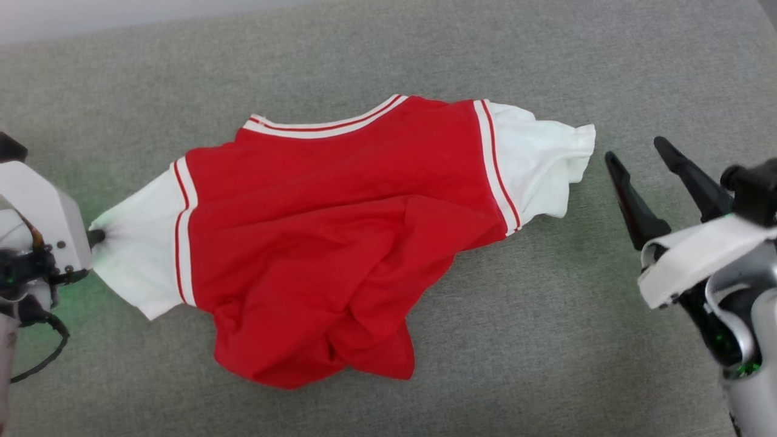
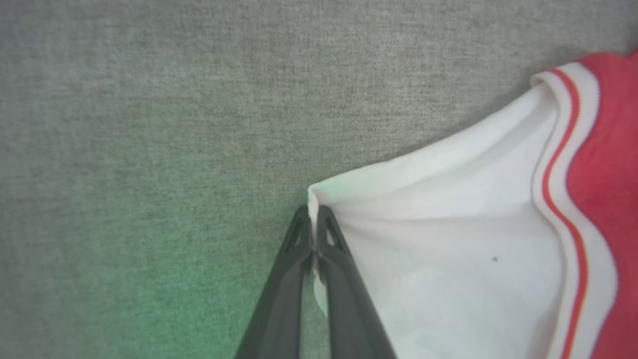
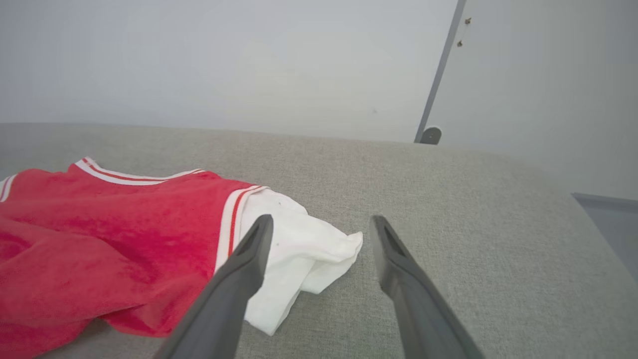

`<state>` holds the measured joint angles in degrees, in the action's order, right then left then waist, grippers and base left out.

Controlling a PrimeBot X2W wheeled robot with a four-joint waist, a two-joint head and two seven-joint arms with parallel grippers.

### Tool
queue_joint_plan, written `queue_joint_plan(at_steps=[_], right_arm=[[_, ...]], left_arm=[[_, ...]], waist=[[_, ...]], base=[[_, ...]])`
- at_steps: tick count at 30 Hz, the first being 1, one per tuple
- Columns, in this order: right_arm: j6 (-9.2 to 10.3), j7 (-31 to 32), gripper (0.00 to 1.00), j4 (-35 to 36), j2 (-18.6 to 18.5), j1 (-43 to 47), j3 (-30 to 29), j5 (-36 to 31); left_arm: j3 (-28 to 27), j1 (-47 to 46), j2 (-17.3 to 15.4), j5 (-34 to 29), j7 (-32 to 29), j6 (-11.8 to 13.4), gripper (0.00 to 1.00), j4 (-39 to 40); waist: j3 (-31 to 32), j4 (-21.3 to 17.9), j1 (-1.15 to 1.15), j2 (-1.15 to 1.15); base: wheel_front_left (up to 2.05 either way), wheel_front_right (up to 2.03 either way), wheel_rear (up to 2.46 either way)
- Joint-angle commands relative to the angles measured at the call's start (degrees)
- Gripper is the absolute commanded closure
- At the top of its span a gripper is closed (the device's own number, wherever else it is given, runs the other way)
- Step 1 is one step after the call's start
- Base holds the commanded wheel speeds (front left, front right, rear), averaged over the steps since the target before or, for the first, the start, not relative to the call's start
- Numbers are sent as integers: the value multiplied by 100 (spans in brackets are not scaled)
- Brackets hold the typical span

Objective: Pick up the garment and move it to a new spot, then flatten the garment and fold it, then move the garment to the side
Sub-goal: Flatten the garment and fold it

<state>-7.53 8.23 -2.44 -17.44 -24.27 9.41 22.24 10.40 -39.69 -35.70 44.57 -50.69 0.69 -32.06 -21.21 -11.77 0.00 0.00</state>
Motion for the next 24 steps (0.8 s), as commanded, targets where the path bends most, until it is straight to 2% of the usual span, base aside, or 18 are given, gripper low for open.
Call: queue_joint_plan(at_steps=[1,7,13,24], right_arm=[[7,170,0,-39,-26,-114,-3,113],[6,1259,0,-483,-322,-736,293,610],[6,2163,0,-1373,-559,-1515,444,1099],[6,3199,0,-3002,-679,-2538,659,1302]], left_arm=[[227,332,275,-11,-114,4,100,-213],[314,145,434,-37,-37,-3,100,-133],[481,-68,646,-90,26,-81,100,-111],[697,-356,906,-166,208,-229,100,-260]], waist=[[-16,24,0,0],[-85,190,0,0],[-192,430,0,0],[-368,735,0,0]], base=[[0,0,0],[0,0,0],[0,0,0],[0,0,0]])
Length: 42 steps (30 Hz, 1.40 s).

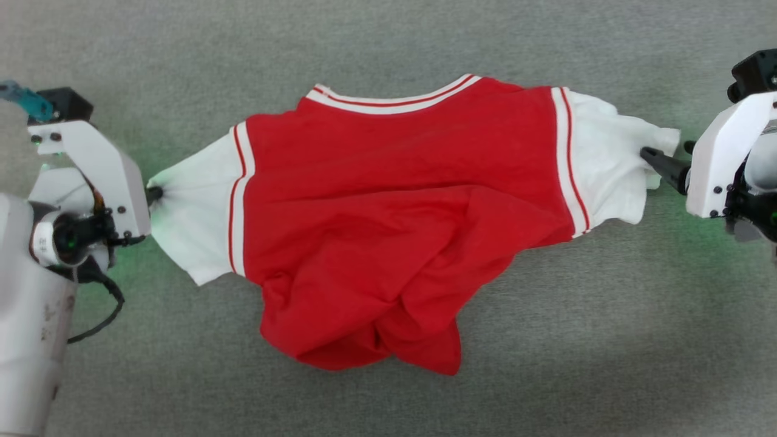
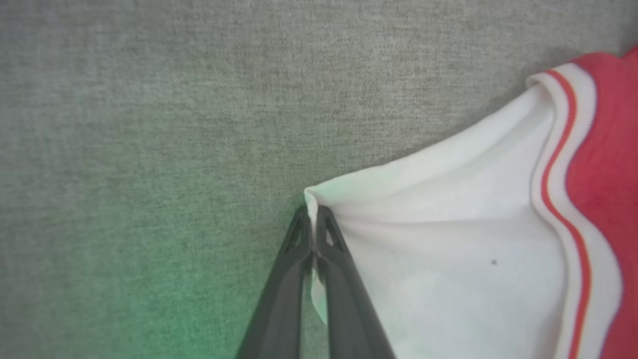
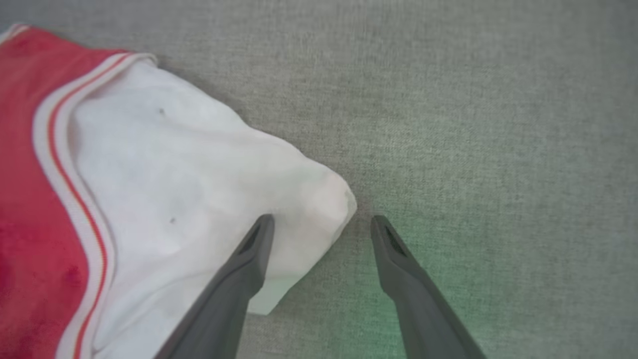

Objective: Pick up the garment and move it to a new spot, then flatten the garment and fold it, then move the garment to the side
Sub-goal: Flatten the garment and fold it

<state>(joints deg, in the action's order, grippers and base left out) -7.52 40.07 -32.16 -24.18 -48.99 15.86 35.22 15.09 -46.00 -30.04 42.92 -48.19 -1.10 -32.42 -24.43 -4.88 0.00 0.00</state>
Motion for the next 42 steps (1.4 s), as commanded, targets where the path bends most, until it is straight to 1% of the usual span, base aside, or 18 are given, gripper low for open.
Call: queue_joint_plan(at_steps=[1,7,8,9,11,15,21,26,29,30,37,42], right_arm=[[5,106,0,-157,6,-130,16,24],[5,658,0,-940,144,-461,87,-4],[5,751,58,-1051,188,-497,117,7],[5,833,100,-1139,209,-535,130,13],[5,942,100,-1272,239,-619,195,-14],[4,925,100,-1445,263,-874,181,-21],[4,642,100,-1355,299,-1299,194,137],[4,298,100,-1170,267,-1655,425,85],[4,106,100,-1115,293,-1936,623,-9],[4,106,100,-1115,293,-1936,623,-9],[4,-552,100,-1198,436,-2626,1083,-314],[4,-1448,100,-1486,589,-3149,1240,-631]], left_arm=[[239,250,358,-1,-37,-55,100,-245],[301,113,436,-15,35,-107,100,-378],[311,86,446,-17,35,-120,100,-399],[319,60,452,-17,43,-129,100,-428],[335,20,471,-17,61,-135,100,-490],[366,-75,495,-14,84,-169,100,-629],[384,-539,483,-85,179,-239,100,-682],[432,-1146,451,-182,226,-331,100,-696],[498,-1437,581,-203,274,-385,100,-734],[498,-1437,581,-203,274,-385,100,-734],[587,-2232,758,-341,645,-462,100,-822],[563,-2786,849,-455,1229,-505,100,-951]], waist=[[-61,63,0,0],[-131,130,0,0],[-141,140,0,0],[-151,149,0,0],[-164,163,0,0],[-125,186,0,0],[167,246,0,0],[592,342,0,0],[856,395,0,0],[856,395,0,0],[1337,510,0,0],[1586,553,0,0]], base=[[0,0,0],[0,0,0],[0,0,0],[0,0,0],[0,0,0],[0,0,0],[0,0,0],[0,0,0],[0,0,0],[0,0,0],[0,0,0],[0,0,0]])
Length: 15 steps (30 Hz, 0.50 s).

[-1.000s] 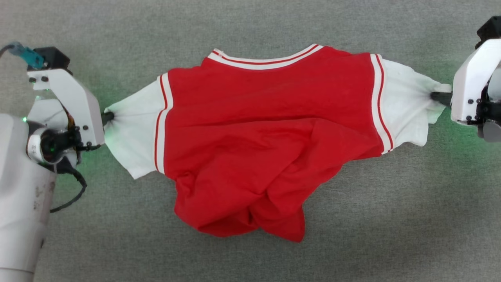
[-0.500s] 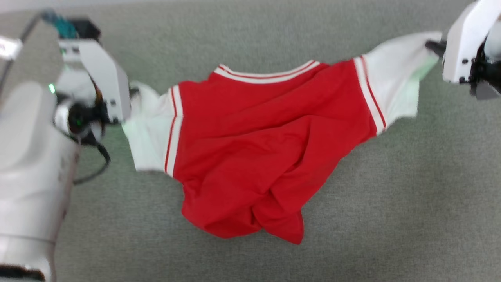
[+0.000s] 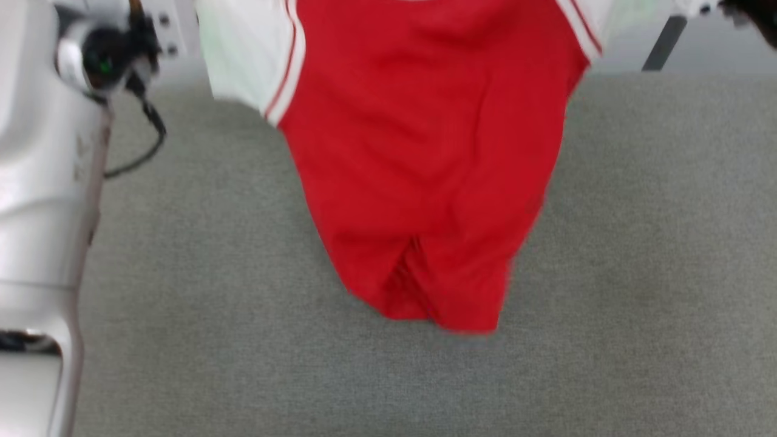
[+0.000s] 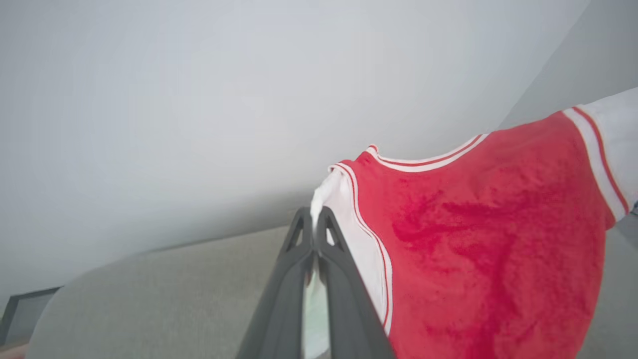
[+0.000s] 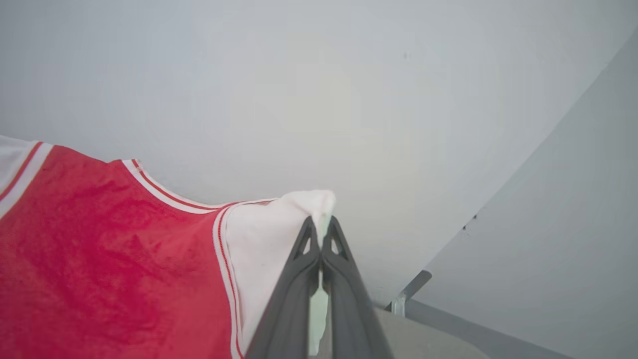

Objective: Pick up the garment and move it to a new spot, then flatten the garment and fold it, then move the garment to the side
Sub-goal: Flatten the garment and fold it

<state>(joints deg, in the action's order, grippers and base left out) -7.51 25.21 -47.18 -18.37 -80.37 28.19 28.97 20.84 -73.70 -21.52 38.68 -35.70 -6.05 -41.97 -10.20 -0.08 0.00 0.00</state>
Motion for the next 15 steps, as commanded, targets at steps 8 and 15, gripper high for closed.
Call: queue_joint_plan(at_steps=[8,15], right_arm=[[3,-1700,100,-731,287,-710,60,-653],[3,-2159,100,-1451,482,-1068,23,-752]], left_arm=[[-62,-748,6,-250,1070,-48,100,-389],[-69,-1148,100,-298,1491,-32,100,-805]], waist=[[524,86,0,0],[531,109,0,0]], base=[[0,0,0],[0,0,0]])
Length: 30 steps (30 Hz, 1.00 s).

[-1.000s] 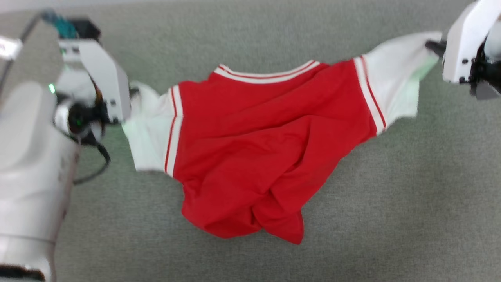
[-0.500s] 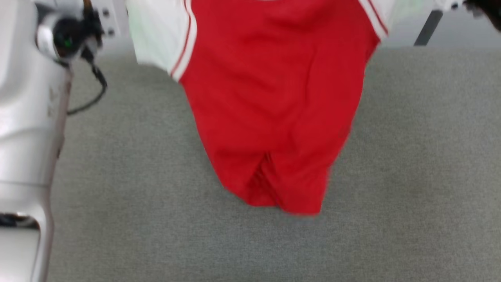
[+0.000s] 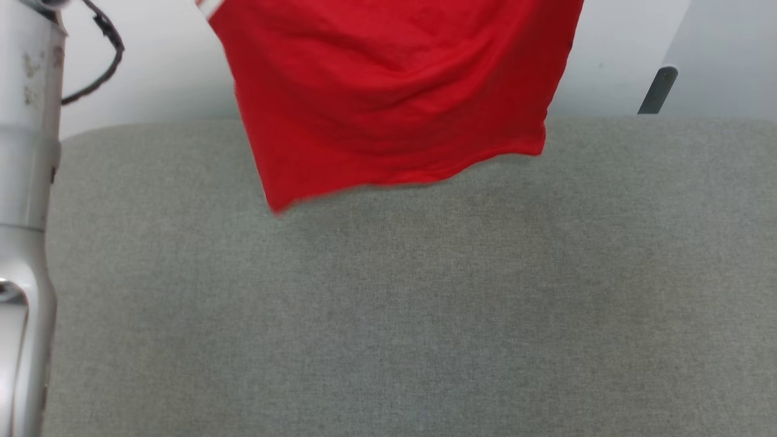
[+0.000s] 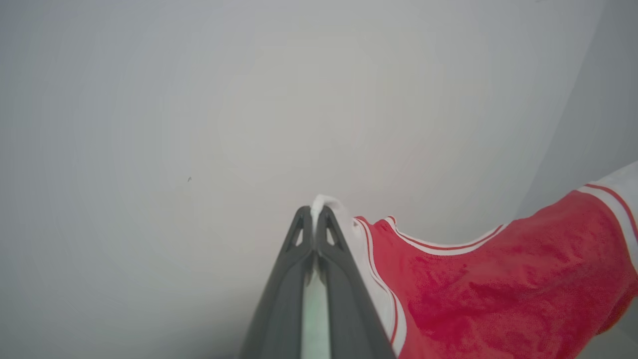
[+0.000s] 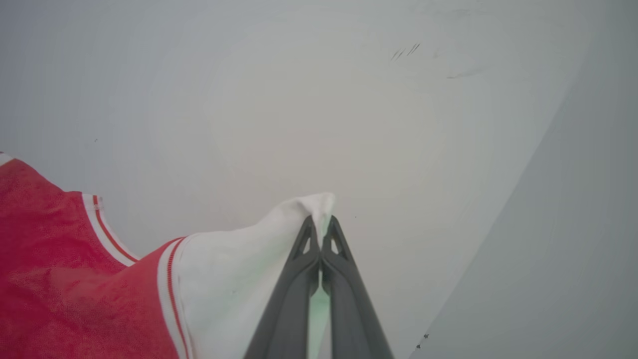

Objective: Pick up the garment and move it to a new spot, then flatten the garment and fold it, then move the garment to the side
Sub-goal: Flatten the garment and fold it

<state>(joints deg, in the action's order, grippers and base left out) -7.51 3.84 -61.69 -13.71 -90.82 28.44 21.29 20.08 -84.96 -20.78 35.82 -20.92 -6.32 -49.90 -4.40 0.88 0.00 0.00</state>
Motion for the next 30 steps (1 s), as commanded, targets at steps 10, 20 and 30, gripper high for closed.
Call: queue_joint_plan(at_steps=[10,20,30], right_arm=[[3,-466,100,-297,-51,-911,89,-197],[4,-1878,100,-280,-397,-1996,-416,-1681],[5,-1894,100,2358,-588,-1452,-1741,-3982]], left_arm=[[83,-880,143,-233,661,77,100,-75],[11,-2138,431,-552,2424,320,100,-222],[-325,-2979,706,-415,3586,102,100,-322]], waist=[[-1330,14,0,0],[-2849,122,0,0],[-4148,493,0,0]], base=[[0,0,0],[0,0,0],[0,0,0]])
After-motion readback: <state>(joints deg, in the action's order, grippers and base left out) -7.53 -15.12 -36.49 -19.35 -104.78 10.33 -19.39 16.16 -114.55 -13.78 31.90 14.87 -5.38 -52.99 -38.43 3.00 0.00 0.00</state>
